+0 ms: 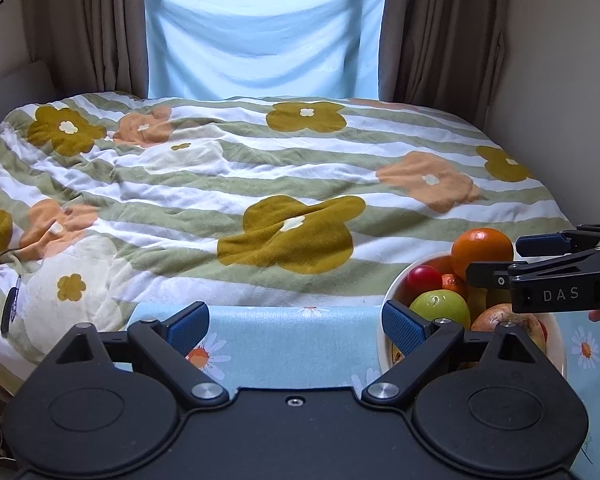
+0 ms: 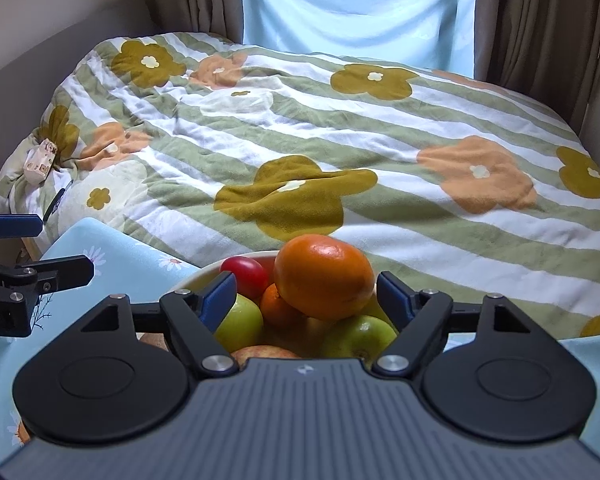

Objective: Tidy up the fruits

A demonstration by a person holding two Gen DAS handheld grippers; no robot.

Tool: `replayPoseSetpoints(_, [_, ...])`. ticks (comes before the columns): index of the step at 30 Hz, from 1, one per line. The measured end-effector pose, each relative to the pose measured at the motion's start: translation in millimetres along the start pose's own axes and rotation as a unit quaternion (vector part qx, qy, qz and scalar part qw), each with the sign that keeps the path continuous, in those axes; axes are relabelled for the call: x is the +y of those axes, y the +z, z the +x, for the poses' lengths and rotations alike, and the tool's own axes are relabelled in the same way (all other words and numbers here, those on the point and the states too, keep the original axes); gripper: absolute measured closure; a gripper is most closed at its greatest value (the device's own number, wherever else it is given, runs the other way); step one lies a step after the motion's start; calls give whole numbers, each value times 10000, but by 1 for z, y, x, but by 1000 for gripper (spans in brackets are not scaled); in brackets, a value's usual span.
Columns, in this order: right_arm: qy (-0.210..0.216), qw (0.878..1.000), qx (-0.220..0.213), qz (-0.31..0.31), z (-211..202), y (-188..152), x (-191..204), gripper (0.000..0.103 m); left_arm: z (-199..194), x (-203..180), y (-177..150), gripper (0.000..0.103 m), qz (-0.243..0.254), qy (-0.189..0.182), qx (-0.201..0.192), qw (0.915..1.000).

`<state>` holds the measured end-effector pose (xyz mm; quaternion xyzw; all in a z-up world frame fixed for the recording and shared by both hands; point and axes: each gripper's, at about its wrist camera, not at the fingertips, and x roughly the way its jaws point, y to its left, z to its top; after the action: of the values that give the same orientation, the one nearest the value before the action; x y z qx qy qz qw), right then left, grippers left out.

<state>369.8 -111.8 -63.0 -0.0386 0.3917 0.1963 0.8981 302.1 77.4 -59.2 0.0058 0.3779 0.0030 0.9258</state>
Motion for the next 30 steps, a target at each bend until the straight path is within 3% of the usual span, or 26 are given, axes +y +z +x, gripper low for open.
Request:
replayPoseSetpoints(7, [-102,9996,-260,68,-36,2,2,11,-23,-2,2,7,41,1,-191,9998])
replayPoseSetpoints(15, [-291,9966,-755,149,-122,-8,4,11,-96,-21,0,8,40,43,-757,9971])
replayPoseSetpoints(25, [-781,9903,-1132,186,-247,-62,18,10,-197,-54,-41,7,-70,-27,-1201,9927])
replayPoseSetpoints(30, [-973,9877,-1177,342,-291,-96,22,1,-230,-72,-71,7,-39,-103,-1257,9920])
